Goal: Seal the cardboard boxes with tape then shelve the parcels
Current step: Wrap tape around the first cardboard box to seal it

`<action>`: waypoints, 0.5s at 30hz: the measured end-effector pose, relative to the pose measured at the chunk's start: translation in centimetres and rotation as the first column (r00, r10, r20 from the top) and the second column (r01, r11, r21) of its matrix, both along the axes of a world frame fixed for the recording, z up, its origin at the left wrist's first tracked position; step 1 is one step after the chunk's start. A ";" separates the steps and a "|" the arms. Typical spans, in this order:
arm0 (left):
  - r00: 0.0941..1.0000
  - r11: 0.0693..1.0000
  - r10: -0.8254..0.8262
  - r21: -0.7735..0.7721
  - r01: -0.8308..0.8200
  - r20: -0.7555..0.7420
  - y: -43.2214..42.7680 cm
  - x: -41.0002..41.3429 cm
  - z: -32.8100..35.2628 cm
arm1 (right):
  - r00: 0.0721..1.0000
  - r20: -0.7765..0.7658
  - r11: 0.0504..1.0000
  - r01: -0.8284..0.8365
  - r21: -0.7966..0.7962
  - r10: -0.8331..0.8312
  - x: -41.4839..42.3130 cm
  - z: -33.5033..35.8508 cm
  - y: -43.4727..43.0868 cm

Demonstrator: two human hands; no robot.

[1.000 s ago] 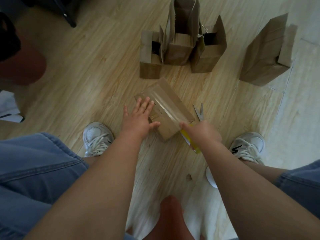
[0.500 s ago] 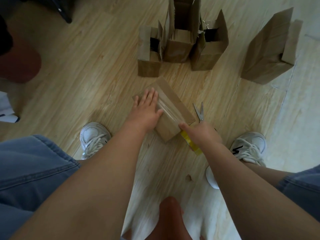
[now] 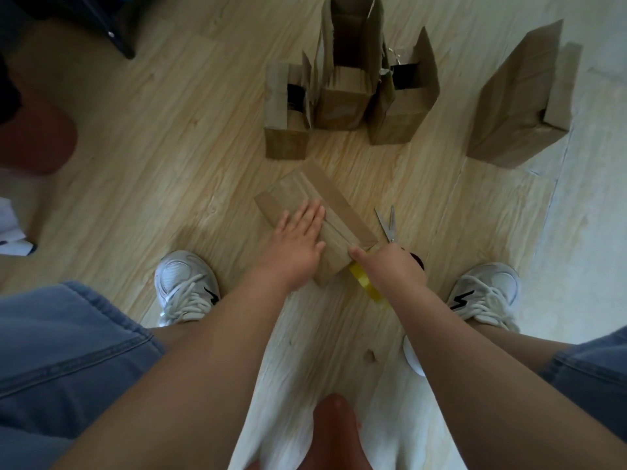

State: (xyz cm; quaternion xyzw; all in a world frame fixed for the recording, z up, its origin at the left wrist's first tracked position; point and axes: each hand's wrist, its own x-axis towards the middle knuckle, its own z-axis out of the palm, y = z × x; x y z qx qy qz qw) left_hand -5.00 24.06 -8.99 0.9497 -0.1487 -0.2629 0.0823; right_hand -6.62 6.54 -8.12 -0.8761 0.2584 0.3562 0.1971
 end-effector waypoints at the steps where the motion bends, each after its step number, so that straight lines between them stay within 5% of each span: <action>1: 0.999 1.000 0.007 -0.003 -0.007 -0.032 -0.2 -0.2 -0.2 | 1.000 0.000 1.000 0.003 -0.004 -0.003 0.1 0.0 0.1; 6: 0.996 0.996 0.003 0.085 0.004 -0.085 -0.6 0.6 -0.6 | 1.000 -0.023 1.000 0.005 -0.009 -0.005 0.5 0.2 0.1; 12: 0.997 0.999 -0.049 0.005 0.049 0.054 -0.5 -1.0 -0.1 | 1.000 -0.010 1.000 0.005 -0.013 -0.005 0.5 0.1 0.1; 15: 0.998 0.997 -0.067 -0.034 0.066 -0.018 -0.9 -2.5 -0.4 | 1.000 0.000 1.000 -0.002 -0.023 0.002 0.5 0.2 0.2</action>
